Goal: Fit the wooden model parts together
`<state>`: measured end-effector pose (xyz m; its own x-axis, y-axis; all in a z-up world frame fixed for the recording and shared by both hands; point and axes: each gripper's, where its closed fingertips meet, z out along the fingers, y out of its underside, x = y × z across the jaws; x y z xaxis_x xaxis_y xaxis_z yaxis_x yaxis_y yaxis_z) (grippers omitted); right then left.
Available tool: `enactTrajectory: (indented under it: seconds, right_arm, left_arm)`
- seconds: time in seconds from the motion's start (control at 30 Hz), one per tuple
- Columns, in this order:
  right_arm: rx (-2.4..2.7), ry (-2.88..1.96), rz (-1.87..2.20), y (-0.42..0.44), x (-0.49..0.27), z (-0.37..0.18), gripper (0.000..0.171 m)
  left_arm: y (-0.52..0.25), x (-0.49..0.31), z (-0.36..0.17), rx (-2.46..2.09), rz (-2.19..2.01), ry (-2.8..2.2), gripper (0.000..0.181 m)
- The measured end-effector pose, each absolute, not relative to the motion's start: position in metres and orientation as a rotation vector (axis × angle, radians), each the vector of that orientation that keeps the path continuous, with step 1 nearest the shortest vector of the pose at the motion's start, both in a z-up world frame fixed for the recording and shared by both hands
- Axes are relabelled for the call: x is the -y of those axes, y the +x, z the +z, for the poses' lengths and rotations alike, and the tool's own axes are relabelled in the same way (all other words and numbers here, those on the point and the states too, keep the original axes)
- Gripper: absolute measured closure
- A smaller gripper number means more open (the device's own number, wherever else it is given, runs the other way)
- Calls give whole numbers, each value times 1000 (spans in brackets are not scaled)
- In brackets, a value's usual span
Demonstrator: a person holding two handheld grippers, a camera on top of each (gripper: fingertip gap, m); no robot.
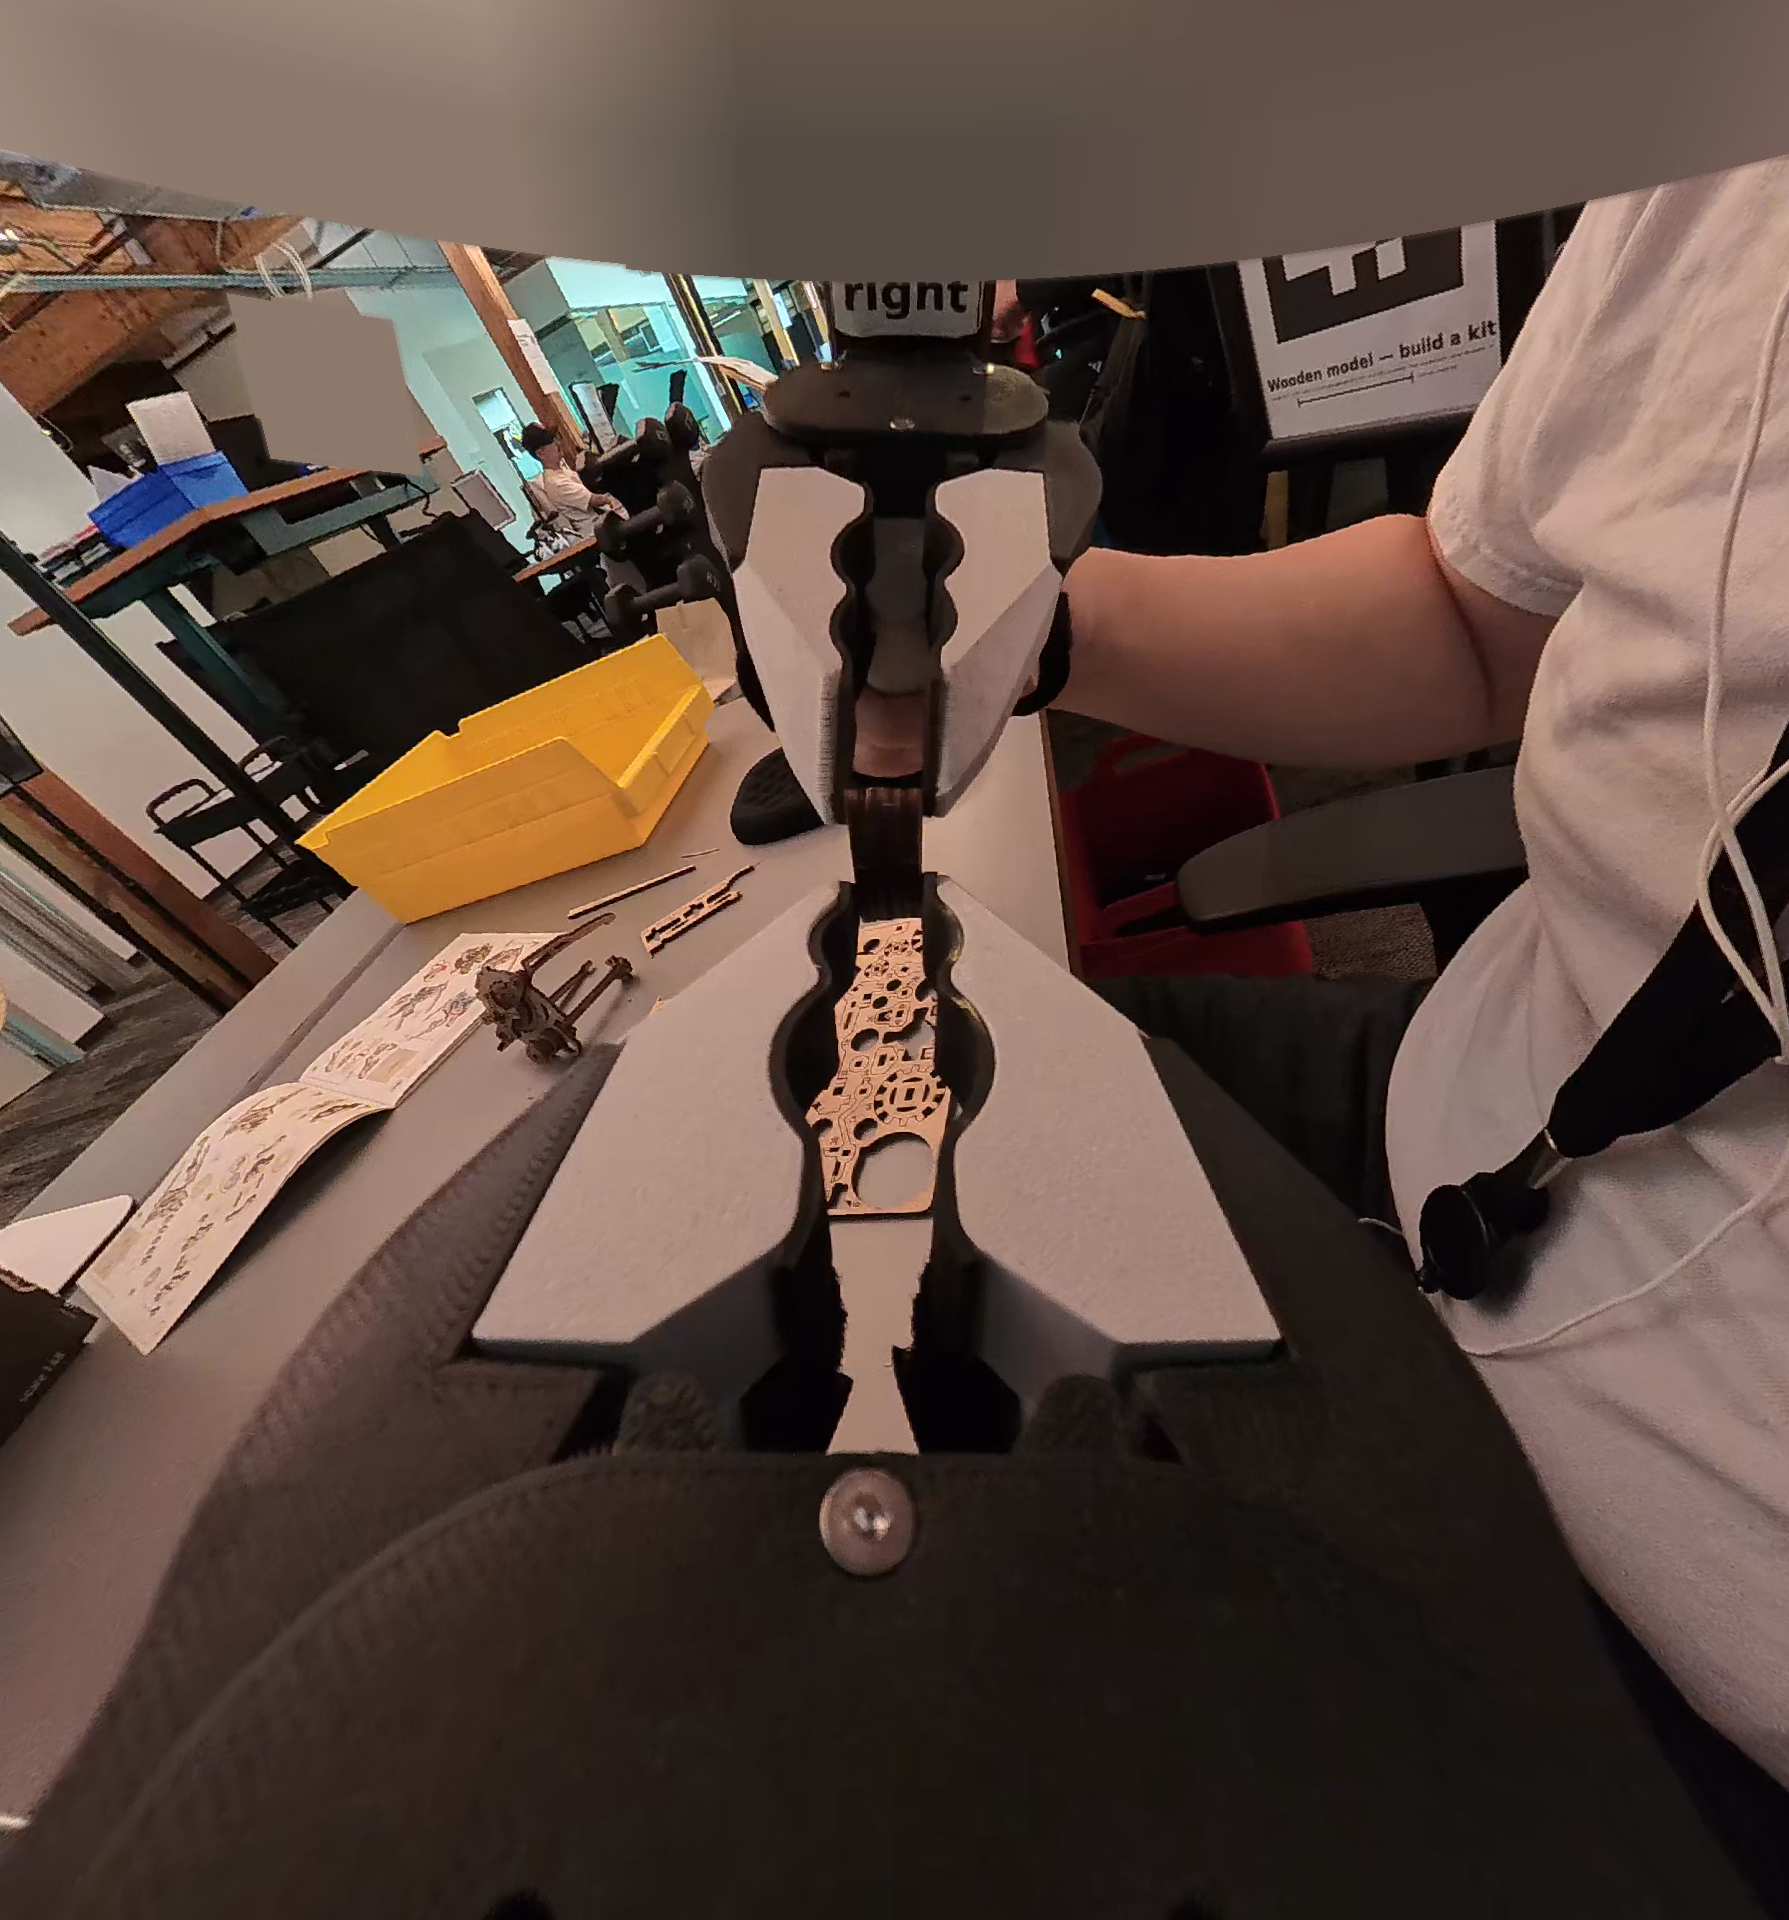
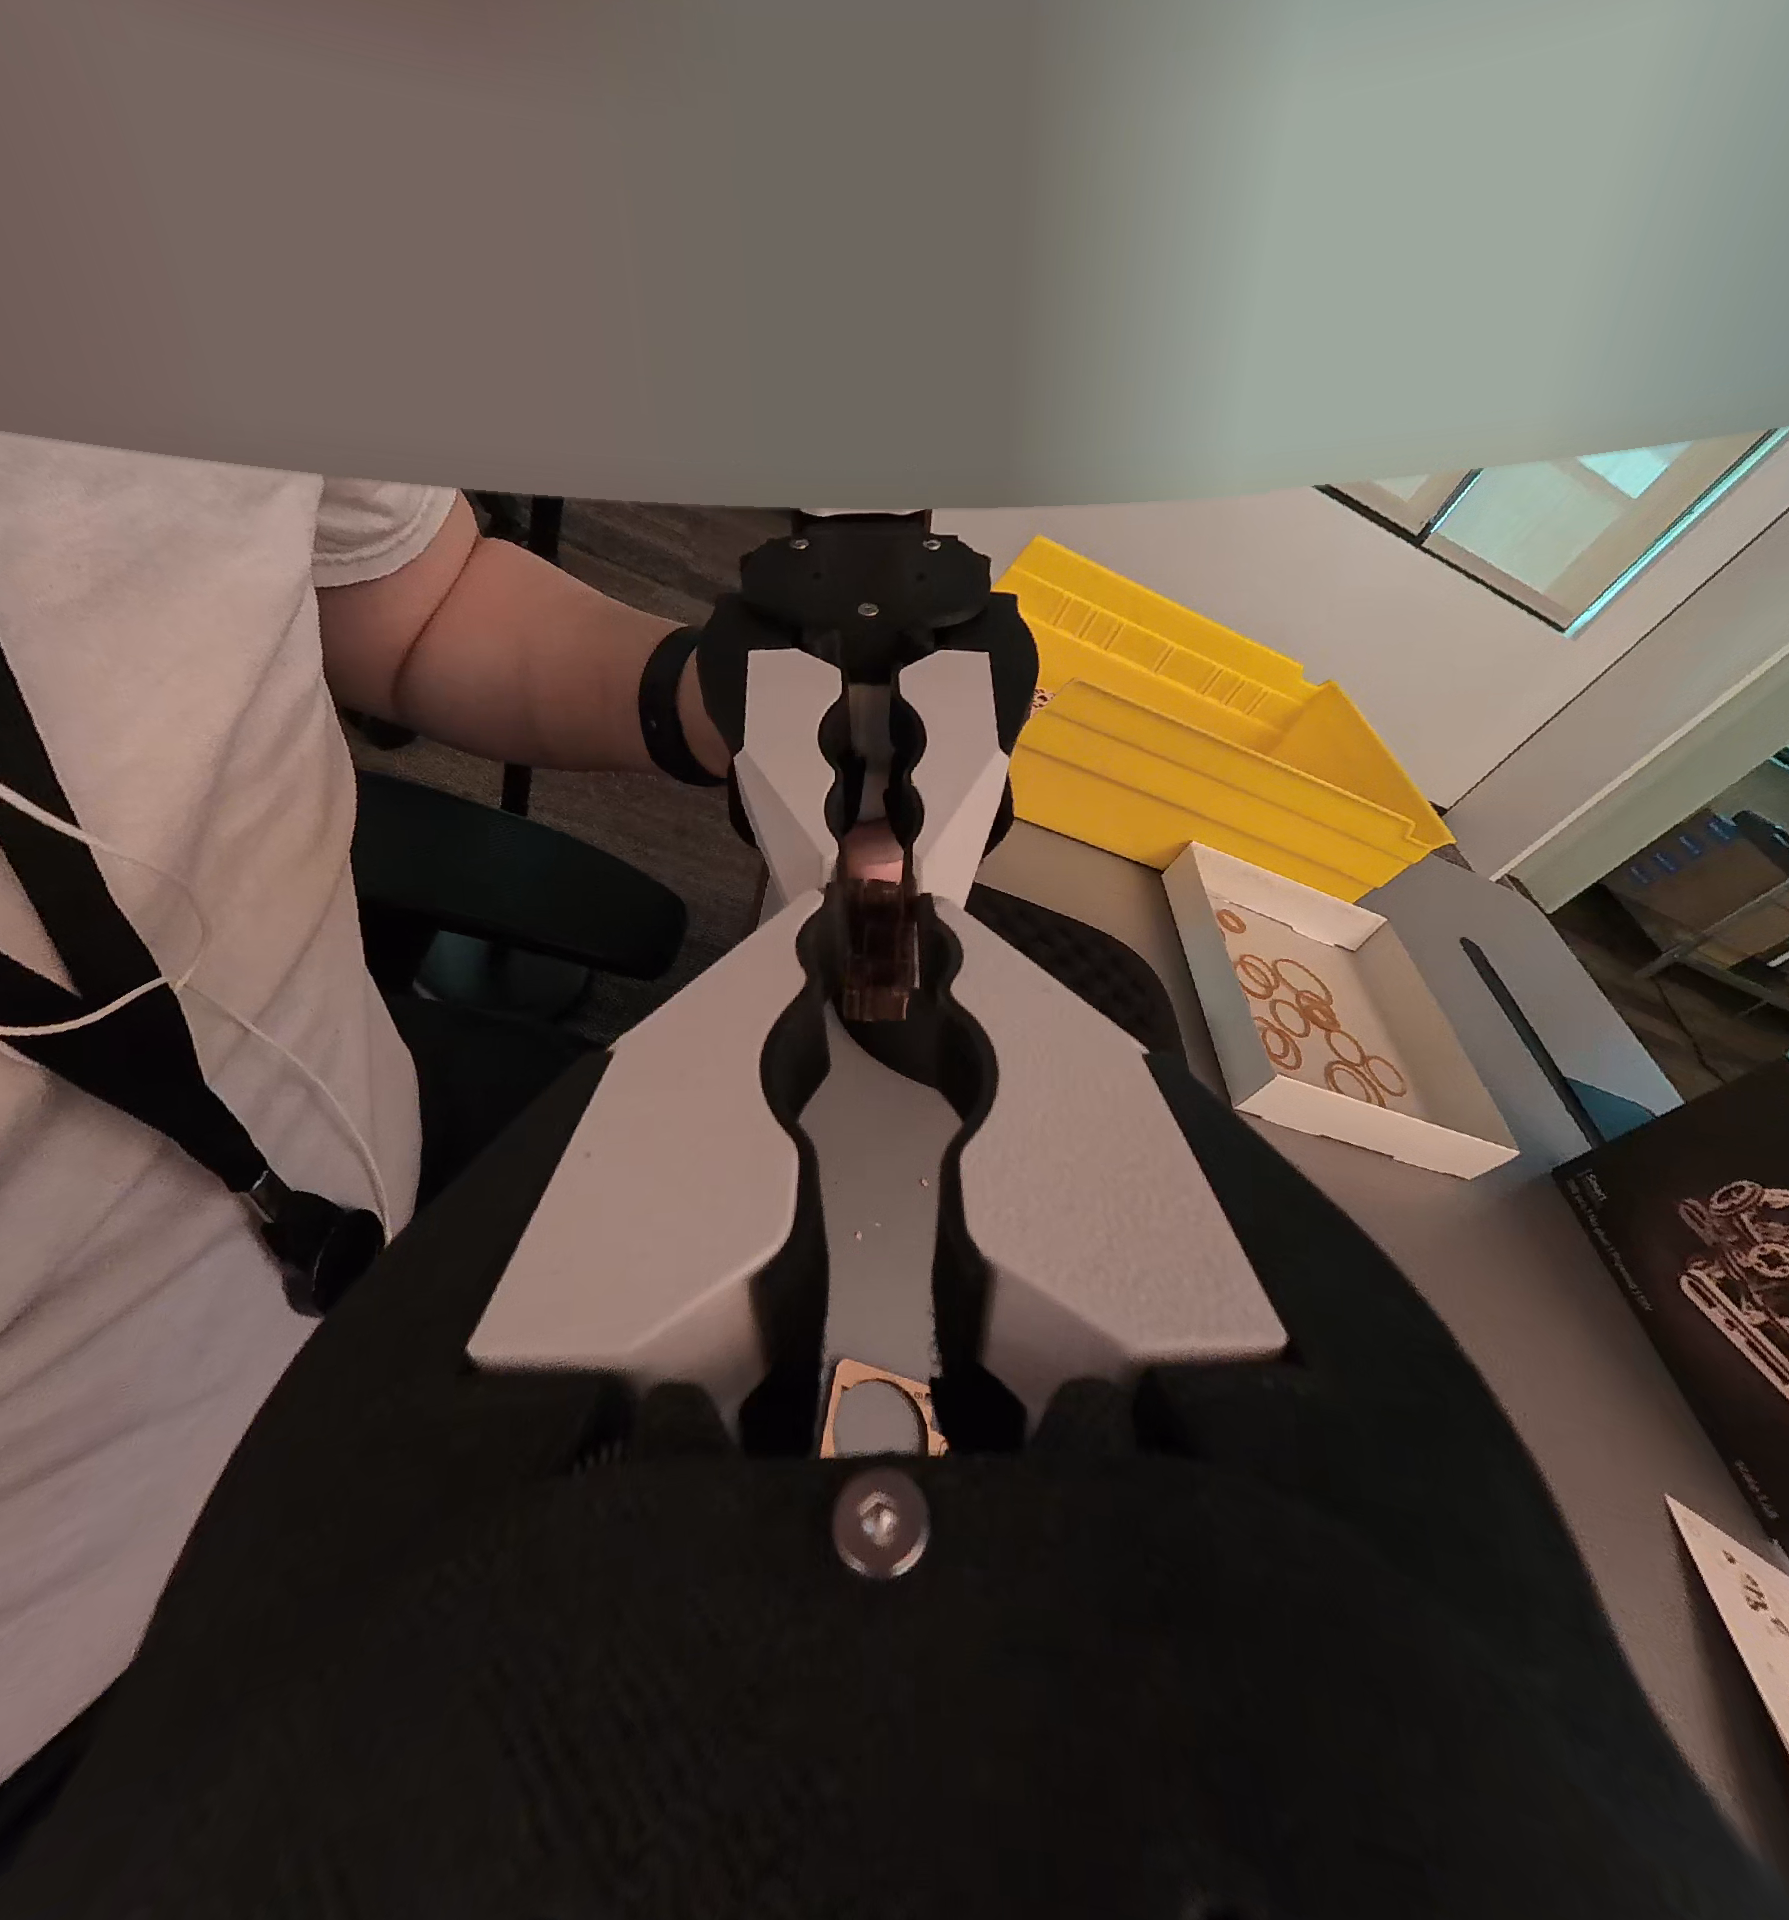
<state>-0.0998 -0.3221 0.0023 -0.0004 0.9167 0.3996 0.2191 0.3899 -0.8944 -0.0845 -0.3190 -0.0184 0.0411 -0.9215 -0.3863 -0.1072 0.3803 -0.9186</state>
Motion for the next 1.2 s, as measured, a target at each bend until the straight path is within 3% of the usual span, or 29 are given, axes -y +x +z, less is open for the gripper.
enactTrajectory:
  seconds: [1.2]
  right_arm:
    - [1436,-1039,703,-106,324,-2,158]
  left_arm:
    - [-82,323,-19,-1424,-817,-1010,171]
